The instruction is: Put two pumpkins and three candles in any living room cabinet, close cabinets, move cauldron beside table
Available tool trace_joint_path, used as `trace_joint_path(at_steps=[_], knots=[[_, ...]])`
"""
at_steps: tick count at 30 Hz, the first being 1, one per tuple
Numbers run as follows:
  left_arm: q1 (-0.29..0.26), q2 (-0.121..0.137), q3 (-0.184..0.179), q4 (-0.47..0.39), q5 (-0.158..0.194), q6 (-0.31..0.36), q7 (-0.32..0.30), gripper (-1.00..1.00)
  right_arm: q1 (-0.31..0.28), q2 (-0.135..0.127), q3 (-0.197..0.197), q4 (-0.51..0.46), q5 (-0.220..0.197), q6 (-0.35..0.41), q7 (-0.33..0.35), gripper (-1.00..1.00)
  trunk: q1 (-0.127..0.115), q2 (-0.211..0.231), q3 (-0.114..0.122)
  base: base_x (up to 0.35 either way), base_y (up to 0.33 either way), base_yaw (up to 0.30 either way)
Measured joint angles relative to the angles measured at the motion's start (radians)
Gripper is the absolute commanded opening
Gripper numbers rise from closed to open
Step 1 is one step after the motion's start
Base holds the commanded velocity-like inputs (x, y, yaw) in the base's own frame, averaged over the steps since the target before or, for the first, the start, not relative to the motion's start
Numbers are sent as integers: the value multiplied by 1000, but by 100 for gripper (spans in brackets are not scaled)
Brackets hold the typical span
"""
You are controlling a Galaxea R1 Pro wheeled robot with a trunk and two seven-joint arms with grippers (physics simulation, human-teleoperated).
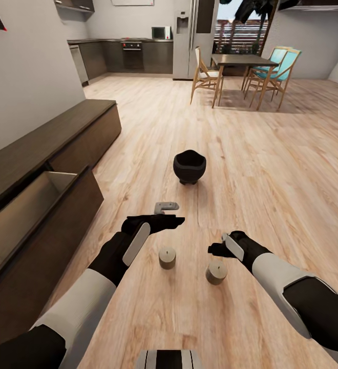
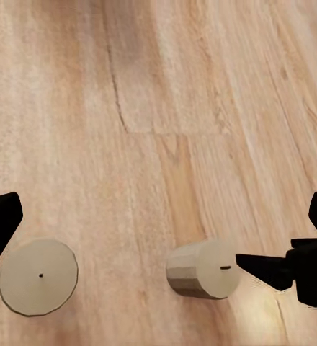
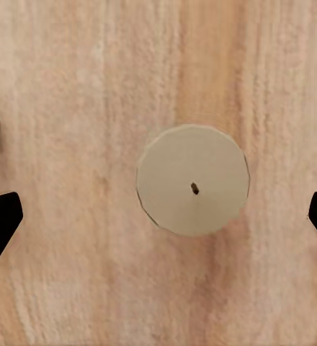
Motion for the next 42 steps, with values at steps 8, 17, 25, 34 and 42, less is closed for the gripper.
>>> trace_joint_path(at_steps=[8,17,25,34,42], knots=[[0,0,0,5,0,1,0,100,0,0,5,28,3,-22,1,100,2,-1,-12,22,-8,0],[0,0,0,9,0,1,0,100,1,-14,6,45,6,-112,4,100,6,-3,-46,1,0,0],[0,0,0,10,0,0,0,100,2,-20,7,46,7,-129,11,100,9,-5,-77,0,0,0],[0,0,0,10,0,0,1,100,4,-17,11,46,8,-132,46,100,11,-5,-89,0,0,0],[0,0,0,10,0,0,1,100,5,-16,60,47,9,-134,51,100,11,-5,-89,0,0,0]])
